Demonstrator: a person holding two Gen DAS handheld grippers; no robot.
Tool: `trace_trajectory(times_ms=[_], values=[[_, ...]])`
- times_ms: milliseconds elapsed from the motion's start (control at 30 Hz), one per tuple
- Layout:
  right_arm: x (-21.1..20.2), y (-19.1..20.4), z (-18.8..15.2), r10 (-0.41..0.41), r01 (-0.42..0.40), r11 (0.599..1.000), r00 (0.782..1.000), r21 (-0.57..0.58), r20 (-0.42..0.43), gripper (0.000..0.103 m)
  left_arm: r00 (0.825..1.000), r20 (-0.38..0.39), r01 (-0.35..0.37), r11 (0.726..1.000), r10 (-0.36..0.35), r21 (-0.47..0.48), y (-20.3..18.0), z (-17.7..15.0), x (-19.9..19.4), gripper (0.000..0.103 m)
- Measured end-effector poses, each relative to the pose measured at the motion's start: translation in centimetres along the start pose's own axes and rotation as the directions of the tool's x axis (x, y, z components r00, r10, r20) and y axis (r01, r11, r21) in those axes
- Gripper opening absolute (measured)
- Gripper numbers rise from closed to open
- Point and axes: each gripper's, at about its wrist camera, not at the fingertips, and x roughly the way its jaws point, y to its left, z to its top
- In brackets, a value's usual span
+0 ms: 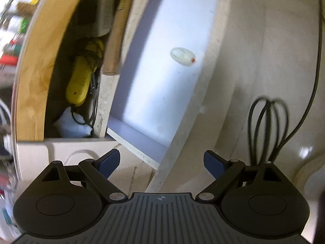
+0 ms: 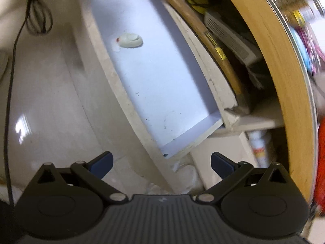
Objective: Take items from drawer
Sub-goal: 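Open both grippers and back them away from the open drawer, then move the left gripper into the drawer above the white egg-shaped item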
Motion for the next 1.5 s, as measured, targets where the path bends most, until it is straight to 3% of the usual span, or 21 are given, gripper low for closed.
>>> trace_trajectory(times_ms=[100,267,400,533,700,833,933,1000,1133,1300,1500], values=[[0.5,-0.4,0.3,0.025,-0.024,0.992,1.000,0.123,-0.006,0.103,1.000,-0.020,-0.011,0.997,0.010,-0.070,0.4,0.2,-0.3,0.091],[0.9,-1.1,1.0,0.068,-0.063,0.942,0.998,0.330,-0.004,0.103,1.000,-0.018,0.011,0.979,-0.015,-0.204,1.0,0.7,-1.2,0.091],[0.5,-2.0,1.5,0.078,-0.071,0.879,0.997,0.472,0.004,0.103,0.999,-0.028,0.006,0.940,-0.016,-0.340,1.6,1.0,-1.9,0.091],[-0.3,-2.9,1.0,0.076,-0.058,0.811,0.997,0.582,-0.006,0.103,0.999,-0.037,0.006,0.884,-0.026,-0.468,2.5,1.0,-2.5,0.091],[-1.8,-3.6,0.2,0.087,-0.052,0.703,0.996,0.709,-0.014,0.103,0.997,-0.053,0.011,0.740,-0.064,-0.673,4.4,0.3,-2.9,0.091],[-2.4,-3.8,0.0,0.088,-0.056,0.667,0.996,0.743,-0.003,0.103,0.990,-0.061,0.029,0.618,-0.124,-0.786,5.3,-0.9,-2.5,0.091],[-2.9,-4.0,-0.1,0.088,-0.060,0.638,0.996,0.768,0.004,0.103,0.984,-0.025,0.069,0.510,-0.176,-0.857,5.7,-1.6,-2.4,0.091],[-3.2,-4.1,-0.3,0.089,-0.063,0.619,0.996,0.783,0.010,0.103,0.978,0.004,0.102,0.462,-0.209,-0.881,5.8,-1.7,-2.3,0.091],[-3.8,-4.4,-0.5,0.088,-0.068,0.578,0.996,0.813,0.020,0.103,0.981,0.005,0.101,0.490,-0.195,-0.866,5.4,-1.4,-2.2,0.091],[-4.6,-4.6,-0.7,0.087,-0.074,0.527,0.996,0.847,0.033,0.103,0.982,0.017,0.108,0.494,-0.186,-0.862,5.5,-1.3,-2.4,0.091],[-4.5,-4.4,-0.4,0.083,-0.071,0.543,0.996,0.836,0.031,0.103,0.983,0.021,0.112,0.503,-0.184,-0.857,5.5,-1.1,-2.4,0.091]])
